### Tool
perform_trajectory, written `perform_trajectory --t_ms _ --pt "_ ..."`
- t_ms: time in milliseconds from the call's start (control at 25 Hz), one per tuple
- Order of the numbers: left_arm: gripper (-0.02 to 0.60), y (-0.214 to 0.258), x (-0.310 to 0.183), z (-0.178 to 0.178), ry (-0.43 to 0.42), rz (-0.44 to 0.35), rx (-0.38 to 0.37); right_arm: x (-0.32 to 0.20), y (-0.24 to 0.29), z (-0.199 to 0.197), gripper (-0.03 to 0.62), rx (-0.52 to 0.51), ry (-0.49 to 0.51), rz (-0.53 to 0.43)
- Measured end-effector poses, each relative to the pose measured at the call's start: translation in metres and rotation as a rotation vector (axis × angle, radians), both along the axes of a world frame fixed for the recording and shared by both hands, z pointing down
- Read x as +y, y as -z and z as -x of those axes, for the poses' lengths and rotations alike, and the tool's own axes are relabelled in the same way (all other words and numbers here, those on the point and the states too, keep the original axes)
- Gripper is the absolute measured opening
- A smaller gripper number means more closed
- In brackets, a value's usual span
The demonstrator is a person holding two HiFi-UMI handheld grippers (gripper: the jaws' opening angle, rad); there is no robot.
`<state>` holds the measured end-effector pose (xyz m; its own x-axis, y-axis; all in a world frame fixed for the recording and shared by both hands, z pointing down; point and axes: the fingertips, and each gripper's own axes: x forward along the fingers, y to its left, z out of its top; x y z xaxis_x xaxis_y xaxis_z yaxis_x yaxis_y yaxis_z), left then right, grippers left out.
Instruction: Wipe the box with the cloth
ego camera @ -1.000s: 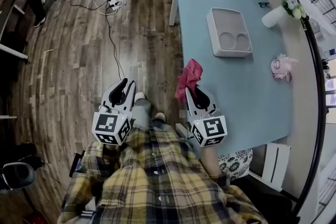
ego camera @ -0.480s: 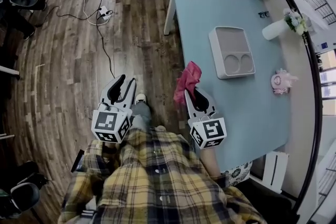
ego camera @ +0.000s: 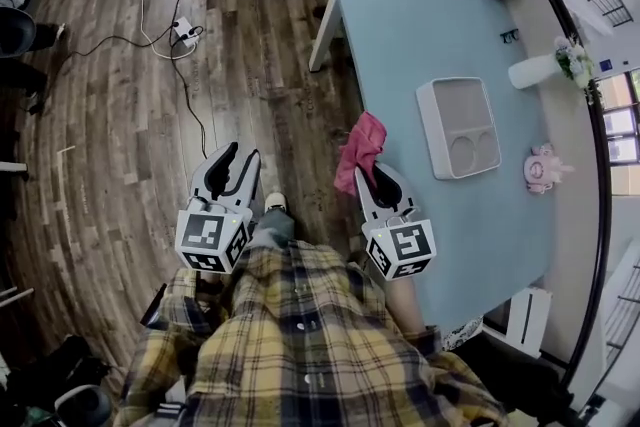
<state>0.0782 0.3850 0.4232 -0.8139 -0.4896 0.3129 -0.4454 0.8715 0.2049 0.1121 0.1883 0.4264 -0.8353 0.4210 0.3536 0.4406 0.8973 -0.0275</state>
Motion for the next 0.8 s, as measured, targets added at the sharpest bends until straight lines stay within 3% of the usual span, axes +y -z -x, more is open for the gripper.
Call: perform_trajectory --t_ms 280,800 --pt "0.143 -0.007 0.026 0.032 -0.022 -0.015 0.016 0.029 -0.005 0.021 0.054 0.029 -0.036 -0.010" --pt "0.146 -0.017 0.044 0.056 0.007 -0.053 0.043 0.001 0.000 0.048 0.054 0.050 -0.132 -0.056"
